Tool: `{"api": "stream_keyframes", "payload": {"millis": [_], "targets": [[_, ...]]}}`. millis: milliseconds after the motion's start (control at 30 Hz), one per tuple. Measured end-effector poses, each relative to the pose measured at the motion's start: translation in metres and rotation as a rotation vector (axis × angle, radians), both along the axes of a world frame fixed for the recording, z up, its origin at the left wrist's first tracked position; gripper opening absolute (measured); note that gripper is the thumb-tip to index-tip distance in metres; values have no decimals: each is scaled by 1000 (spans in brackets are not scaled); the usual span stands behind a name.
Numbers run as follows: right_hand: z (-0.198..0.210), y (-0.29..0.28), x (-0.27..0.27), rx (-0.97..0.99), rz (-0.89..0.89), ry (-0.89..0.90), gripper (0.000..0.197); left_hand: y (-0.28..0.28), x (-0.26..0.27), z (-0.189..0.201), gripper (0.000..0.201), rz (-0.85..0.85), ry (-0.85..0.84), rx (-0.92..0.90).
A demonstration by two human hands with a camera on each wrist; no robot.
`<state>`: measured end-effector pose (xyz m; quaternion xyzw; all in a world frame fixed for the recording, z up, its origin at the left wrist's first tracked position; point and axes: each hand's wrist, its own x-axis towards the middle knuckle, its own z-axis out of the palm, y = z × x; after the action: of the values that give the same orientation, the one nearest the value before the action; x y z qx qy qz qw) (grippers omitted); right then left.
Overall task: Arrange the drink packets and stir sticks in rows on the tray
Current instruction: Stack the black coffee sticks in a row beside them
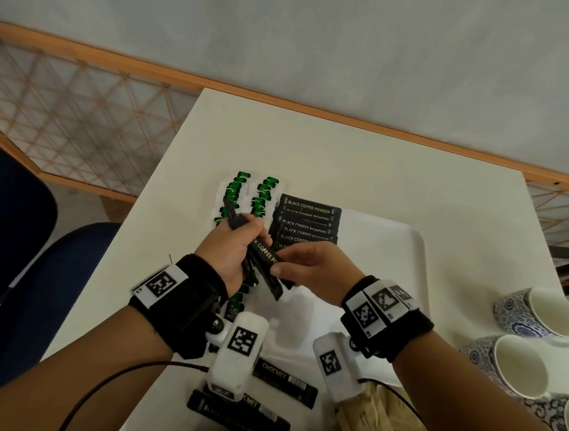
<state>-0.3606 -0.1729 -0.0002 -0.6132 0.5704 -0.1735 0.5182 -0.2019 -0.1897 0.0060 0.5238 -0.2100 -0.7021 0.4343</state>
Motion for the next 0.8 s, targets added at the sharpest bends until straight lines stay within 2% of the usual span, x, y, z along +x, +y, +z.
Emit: {"api": "stream_keyframes", "payload": {"millis": [133,267,333,433,567,800], "targets": [[-2,-4,-18,-61,-173,-11,15,4,2,4,18,-7,-36,99],[-9,-3,-42,-134,-286,123,17,5,12,5,9,-30,-33,171],[-13,-1,-50,-160,-258,257,8,4,16,6,9,-43,-25,175],[-20,0,-49,-173,-144,403,9,3,16,8,15,-12,-8,174],[-25,-4,-39,-175,-108,456,9,-1,14,7,29,-1,-3,151],[-29,-8,-36,-201,-136,502,5,-3,17,4,32,-67,-39,115]]}}
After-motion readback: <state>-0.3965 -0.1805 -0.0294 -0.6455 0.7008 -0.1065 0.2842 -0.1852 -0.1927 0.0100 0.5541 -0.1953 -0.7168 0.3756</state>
